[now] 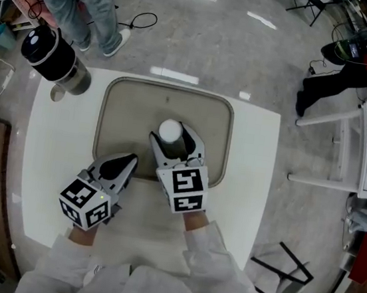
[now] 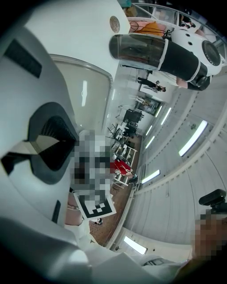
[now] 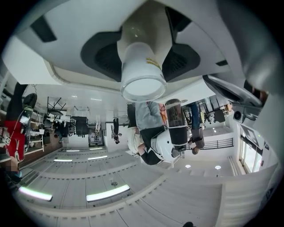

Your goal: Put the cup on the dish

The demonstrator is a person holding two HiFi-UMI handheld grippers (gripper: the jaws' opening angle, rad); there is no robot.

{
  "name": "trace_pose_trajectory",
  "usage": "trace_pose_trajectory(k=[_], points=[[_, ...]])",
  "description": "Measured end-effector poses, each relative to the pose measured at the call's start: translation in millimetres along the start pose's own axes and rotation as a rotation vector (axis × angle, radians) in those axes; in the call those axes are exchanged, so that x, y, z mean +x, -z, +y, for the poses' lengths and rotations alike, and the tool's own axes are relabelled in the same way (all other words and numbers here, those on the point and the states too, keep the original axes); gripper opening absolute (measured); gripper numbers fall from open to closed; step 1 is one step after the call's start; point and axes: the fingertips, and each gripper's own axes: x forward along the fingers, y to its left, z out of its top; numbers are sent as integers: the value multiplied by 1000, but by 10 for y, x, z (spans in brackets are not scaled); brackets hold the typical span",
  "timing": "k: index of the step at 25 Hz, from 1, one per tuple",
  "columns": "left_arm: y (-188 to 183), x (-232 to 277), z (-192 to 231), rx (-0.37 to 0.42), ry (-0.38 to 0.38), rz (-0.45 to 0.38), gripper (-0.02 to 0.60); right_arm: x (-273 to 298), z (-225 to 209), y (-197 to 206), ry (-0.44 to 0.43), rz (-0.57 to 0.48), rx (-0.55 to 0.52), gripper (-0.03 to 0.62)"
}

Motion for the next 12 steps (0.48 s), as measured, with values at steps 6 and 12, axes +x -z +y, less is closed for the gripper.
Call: trace_pose_trajectory(k=[6, 12], points=[[-9, -103, -54, 7, -12, -4, -5, -136, -16, 15, 16, 29, 7, 275], [-62, -227, -209, 34, -3, -14, -5, -505, 50, 35, 40, 21, 60, 275]])
